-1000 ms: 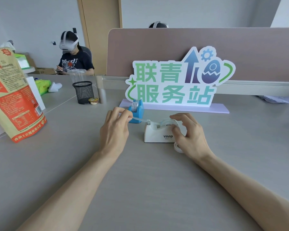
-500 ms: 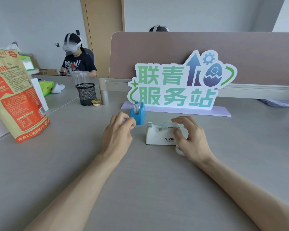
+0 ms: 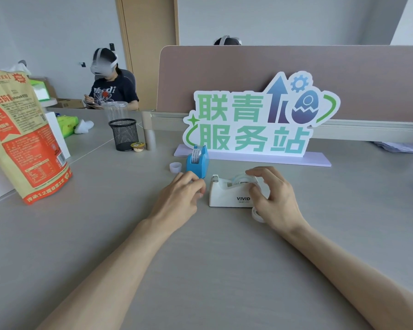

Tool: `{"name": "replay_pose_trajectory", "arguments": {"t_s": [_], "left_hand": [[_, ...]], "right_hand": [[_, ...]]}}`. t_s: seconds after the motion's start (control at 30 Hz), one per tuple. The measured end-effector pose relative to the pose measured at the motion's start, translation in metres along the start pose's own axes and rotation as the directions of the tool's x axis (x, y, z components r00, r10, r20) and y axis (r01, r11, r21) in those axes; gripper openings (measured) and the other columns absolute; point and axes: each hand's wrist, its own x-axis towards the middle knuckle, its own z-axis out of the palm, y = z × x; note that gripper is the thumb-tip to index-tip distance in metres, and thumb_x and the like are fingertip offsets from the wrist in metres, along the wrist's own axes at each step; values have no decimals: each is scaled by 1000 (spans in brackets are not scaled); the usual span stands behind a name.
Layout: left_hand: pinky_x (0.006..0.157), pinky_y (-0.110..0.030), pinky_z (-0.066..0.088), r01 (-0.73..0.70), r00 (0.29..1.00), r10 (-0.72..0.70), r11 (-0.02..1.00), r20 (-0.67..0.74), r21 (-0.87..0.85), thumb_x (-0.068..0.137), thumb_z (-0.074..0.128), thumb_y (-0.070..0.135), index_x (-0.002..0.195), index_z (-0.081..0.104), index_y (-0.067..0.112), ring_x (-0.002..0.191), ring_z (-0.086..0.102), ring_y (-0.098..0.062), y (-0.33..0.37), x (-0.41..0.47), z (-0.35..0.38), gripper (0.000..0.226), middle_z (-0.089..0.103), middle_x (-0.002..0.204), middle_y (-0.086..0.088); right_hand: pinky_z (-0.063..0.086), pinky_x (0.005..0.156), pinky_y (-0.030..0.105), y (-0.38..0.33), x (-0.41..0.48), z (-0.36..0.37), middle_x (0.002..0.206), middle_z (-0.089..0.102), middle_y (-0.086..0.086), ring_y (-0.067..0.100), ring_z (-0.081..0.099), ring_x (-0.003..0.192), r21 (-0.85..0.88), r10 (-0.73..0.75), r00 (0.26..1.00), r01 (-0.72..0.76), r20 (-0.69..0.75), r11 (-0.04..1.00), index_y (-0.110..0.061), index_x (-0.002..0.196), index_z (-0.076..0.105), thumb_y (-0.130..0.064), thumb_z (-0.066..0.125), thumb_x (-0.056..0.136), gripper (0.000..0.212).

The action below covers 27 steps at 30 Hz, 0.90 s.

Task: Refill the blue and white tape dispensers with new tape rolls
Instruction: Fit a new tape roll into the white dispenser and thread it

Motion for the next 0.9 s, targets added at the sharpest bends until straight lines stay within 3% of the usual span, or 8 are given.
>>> {"name": "replay_pose_trajectory", "arguments": {"t_s": [0.3, 0.5, 0.7, 0.8, 0.9], "left_hand": [[72, -41, 48, 14, 998, -8, 995, 67, -100, 89, 60, 19, 90, 58, 19, 98, 49, -16, 2, 0, 0, 2, 53, 100, 7], [73, -34, 45, 32, 992, -20, 995, 121, -93, 83, 51, 8, 90, 57, 19, 96, 46, -13, 3, 0, -1, 14, 55, 101, 7], [80, -33, 45, 27, 991, -15, 996, 137, -84, 78, 42, -1, 88, 60, 18, 103, 47, -14, 0, -1, 1, 28, 56, 107, 9], [80, -32, 45, 48, 992, -34, 992, 120, -116, 78, 40, 2, 88, 60, 19, 103, 44, -10, 3, -1, -3, 29, 56, 106, 10], [77, -28, 42, 76, 990, -56, 985, 131, -157, 78, 41, 21, 87, 57, 23, 100, 44, -7, 8, -3, -9, 19, 55, 102, 12]], "right_hand": [[36, 80, 1, -2, -1, 0, 111, 63, -4, 6, 54, 96, 11, 5, 1000, -5, 14, 1000, -17, 105, 65, -2, 57, 83, 28], [38, 80, 3, -3, -1, -1, 113, 61, -5, 6, 55, 97, 36, 48, 998, -50, 38, 998, -18, 107, 64, -16, 52, 79, 30], [40, 81, 8, -2, 2, -5, 124, 54, -7, 9, 54, 109, 159, 229, 957, -257, 179, 953, -22, 123, 55, -22, 54, 81, 42], [50, 66, 17, -1, 4, -8, 123, 58, -3, 3, 60, 93, 289, 342, 890, -427, 300, 857, -25, 129, 50, -10, 58, 87, 45], [52, 59, 17, -1, 4, -8, 120, 62, 4, -8, 61, 80, 354, 364, 868, -476, 339, 805, -22, 130, 49, -2, 65, 83, 53]]}}
